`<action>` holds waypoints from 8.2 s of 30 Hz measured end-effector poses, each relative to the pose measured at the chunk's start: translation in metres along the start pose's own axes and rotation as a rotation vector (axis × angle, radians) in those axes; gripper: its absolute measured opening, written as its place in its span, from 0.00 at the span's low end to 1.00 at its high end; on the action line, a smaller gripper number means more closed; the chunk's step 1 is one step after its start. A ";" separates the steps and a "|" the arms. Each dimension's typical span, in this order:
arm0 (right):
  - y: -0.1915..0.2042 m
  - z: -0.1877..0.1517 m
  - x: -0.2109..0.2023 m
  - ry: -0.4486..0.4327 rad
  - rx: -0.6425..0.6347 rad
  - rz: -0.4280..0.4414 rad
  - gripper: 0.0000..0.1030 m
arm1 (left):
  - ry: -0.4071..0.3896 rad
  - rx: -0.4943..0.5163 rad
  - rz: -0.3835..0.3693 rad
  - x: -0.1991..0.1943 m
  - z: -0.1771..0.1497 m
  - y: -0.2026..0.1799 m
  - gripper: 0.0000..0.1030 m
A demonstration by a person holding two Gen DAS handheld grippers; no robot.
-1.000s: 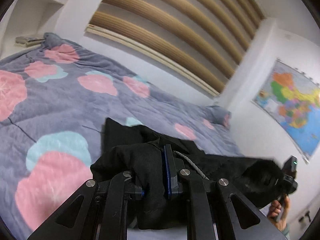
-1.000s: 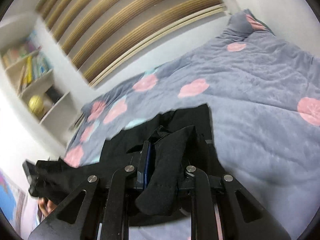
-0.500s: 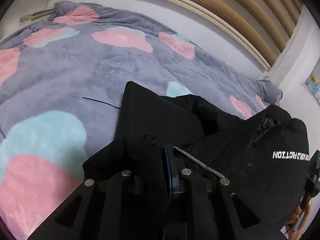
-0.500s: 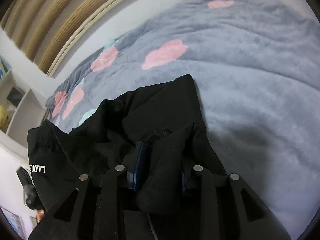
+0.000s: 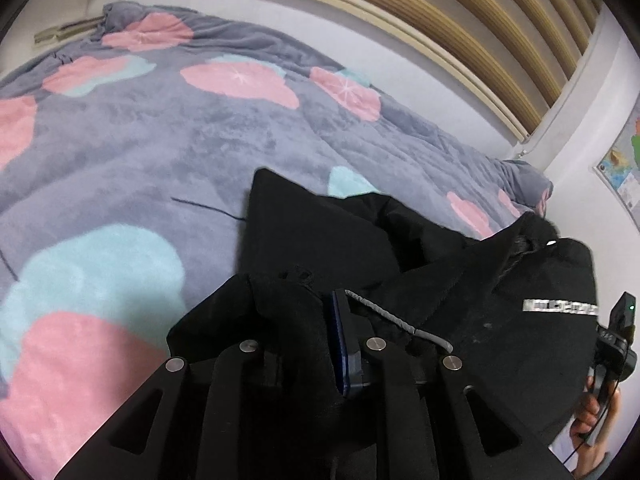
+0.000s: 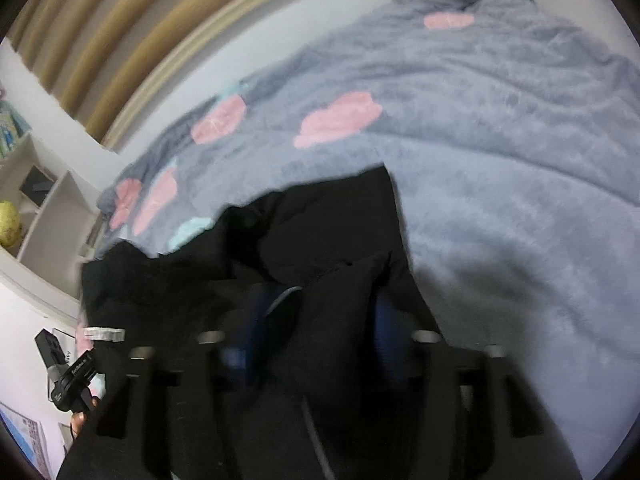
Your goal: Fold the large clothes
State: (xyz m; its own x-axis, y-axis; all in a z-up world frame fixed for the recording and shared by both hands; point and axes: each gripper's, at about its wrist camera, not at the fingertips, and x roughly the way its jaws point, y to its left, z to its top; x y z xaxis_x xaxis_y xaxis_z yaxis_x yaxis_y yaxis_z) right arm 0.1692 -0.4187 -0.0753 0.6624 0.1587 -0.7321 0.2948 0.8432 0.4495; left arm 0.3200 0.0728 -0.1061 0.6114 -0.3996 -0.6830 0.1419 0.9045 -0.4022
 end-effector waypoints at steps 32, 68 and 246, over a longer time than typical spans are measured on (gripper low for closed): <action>0.137 -0.054 0.093 0.201 -0.401 -0.215 0.89 | 0.161 0.215 -0.023 0.017 -0.027 -0.061 0.78; 0.026 0.055 0.100 0.131 -0.346 -0.057 0.82 | 0.178 0.073 -0.126 0.021 0.053 0.031 0.78; -0.057 -0.008 0.126 0.377 0.020 0.286 1.00 | 0.357 -0.220 -0.291 0.072 -0.002 0.090 0.90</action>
State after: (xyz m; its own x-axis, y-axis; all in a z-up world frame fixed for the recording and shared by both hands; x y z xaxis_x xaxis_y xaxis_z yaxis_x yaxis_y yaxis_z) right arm 0.2303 -0.4425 -0.1975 0.4240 0.5615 -0.7106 0.1528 0.7290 0.6672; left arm 0.3756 0.1253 -0.1930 0.2610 -0.6914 -0.6737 0.0765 0.7105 -0.6995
